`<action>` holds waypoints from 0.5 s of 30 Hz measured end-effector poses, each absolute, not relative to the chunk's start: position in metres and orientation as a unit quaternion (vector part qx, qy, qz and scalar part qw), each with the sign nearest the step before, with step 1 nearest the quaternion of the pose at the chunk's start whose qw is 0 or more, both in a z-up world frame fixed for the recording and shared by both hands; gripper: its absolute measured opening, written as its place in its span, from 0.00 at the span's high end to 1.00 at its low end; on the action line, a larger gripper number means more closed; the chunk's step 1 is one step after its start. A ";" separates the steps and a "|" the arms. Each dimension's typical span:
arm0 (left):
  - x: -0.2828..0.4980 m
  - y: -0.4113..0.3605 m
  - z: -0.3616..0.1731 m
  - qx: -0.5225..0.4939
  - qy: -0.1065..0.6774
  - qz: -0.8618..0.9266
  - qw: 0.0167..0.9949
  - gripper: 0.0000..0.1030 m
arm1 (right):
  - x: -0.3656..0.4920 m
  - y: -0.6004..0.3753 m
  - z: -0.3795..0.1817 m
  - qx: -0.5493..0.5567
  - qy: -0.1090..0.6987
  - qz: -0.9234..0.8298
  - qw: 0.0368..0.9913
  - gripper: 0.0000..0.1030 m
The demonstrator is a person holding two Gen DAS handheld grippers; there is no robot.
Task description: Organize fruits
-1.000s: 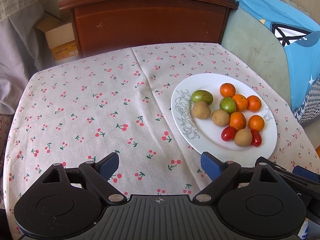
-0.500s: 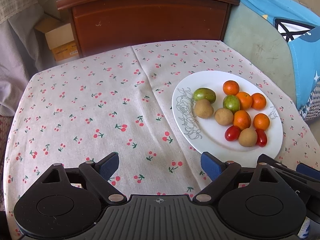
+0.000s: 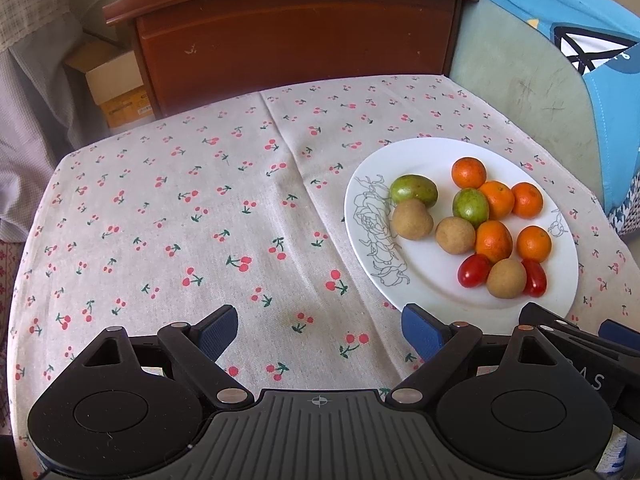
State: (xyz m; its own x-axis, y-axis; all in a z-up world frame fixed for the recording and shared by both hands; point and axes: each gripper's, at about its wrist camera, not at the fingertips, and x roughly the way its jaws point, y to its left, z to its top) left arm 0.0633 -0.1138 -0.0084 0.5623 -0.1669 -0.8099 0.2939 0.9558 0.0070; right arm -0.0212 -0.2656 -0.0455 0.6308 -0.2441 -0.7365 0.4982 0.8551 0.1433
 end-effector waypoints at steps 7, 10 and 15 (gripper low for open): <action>0.067 -0.113 -0.009 0.069 0.448 -0.126 0.882 0.12 | -0.019 -0.264 -0.046 0.166 0.374 -0.206 0.889 0.16; 0.068 -0.113 -0.009 0.066 0.449 -0.123 0.883 0.12 | -0.018 -0.263 -0.046 0.164 0.374 -0.204 0.890 0.16; 0.069 -0.112 -0.010 0.067 0.450 -0.119 0.883 0.12 | -0.018 -0.263 -0.046 0.163 0.373 -0.205 0.890 0.14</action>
State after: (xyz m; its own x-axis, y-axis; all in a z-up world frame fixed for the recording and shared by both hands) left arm 0.0691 -0.1122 -0.0102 0.5669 -0.1494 -0.8102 0.2699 0.9628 0.0113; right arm -0.0185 -0.2634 -0.0461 0.6373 -0.2430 -0.7313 0.4864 0.8629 0.1371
